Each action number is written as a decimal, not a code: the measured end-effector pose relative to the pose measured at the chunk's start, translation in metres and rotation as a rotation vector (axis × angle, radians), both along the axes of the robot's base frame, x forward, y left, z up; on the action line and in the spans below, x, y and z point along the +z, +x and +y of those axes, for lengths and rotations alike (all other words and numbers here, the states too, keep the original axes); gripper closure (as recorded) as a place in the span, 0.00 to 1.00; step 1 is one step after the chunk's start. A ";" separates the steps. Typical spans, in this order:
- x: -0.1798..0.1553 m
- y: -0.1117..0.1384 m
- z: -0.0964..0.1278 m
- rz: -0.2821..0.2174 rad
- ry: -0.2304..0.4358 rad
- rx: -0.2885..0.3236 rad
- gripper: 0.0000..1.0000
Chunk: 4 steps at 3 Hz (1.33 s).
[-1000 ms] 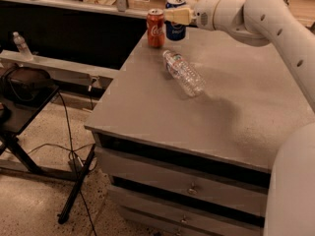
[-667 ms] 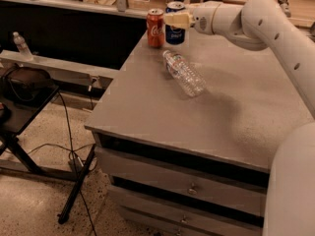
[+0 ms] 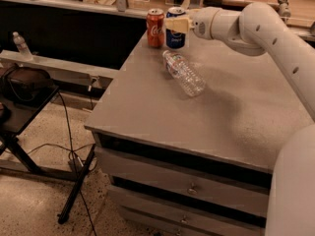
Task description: Move pepsi can near coke can
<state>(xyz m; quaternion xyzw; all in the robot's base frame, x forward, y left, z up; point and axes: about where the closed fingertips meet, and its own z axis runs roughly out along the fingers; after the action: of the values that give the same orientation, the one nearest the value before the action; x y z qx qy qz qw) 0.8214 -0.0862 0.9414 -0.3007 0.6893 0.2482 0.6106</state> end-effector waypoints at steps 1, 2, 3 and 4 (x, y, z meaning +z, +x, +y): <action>-0.006 0.002 -0.001 -0.002 0.004 -0.019 0.27; -0.012 0.003 0.000 -0.003 0.009 -0.028 0.04; -0.012 0.002 0.001 -0.003 0.003 -0.027 0.00; -0.003 -0.001 -0.010 -0.025 -0.023 -0.044 0.00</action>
Offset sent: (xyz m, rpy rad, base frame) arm 0.0032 -0.0065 -0.0165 0.0139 -0.0080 -0.0472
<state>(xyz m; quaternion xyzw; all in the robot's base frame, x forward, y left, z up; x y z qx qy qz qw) 0.8200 -0.0961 0.9382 -0.2953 0.6909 0.2229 0.6211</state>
